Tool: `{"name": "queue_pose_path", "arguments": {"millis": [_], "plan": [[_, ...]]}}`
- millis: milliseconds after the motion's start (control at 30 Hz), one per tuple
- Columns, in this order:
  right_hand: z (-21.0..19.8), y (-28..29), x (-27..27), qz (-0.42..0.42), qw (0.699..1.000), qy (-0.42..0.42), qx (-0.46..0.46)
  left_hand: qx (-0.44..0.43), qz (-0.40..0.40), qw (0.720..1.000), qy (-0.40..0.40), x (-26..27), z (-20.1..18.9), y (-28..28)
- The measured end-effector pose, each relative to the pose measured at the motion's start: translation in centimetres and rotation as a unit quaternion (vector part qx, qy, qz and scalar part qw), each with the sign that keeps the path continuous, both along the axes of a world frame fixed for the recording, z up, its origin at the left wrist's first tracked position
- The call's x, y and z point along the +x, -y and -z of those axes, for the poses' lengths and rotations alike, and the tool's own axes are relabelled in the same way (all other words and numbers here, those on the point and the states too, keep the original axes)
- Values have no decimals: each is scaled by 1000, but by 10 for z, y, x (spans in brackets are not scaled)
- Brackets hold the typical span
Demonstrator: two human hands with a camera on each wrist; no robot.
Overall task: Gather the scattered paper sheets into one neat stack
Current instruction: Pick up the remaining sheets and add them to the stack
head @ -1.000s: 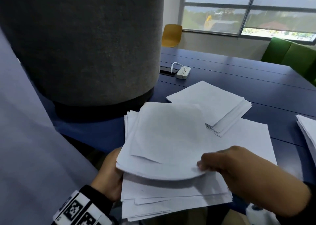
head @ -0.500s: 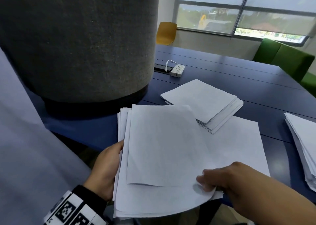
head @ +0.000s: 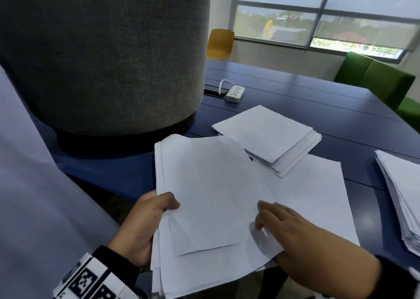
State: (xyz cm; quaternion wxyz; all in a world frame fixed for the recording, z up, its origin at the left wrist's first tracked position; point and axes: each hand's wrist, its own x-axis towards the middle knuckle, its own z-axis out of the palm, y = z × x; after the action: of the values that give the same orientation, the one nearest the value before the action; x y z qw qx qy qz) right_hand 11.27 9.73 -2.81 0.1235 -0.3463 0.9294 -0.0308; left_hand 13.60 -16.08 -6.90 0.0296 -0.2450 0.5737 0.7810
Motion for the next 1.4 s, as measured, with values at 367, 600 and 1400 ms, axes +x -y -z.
{"name": "queue_pose_path", "arguments": {"millis": [367, 600, 1400], "plan": [[-58, 26, -76, 54, 996, -47, 49, -12, 20, 999, -39, 4, 0, -5], [-20, 32, -177, 154, 978, -102, 102, -13, 35, 998, -45, 5, 2, -4], [-32, -9, -171, 169, 960, -166, -153, -24, 27, 999, -9, -3, 2, 2]]}}
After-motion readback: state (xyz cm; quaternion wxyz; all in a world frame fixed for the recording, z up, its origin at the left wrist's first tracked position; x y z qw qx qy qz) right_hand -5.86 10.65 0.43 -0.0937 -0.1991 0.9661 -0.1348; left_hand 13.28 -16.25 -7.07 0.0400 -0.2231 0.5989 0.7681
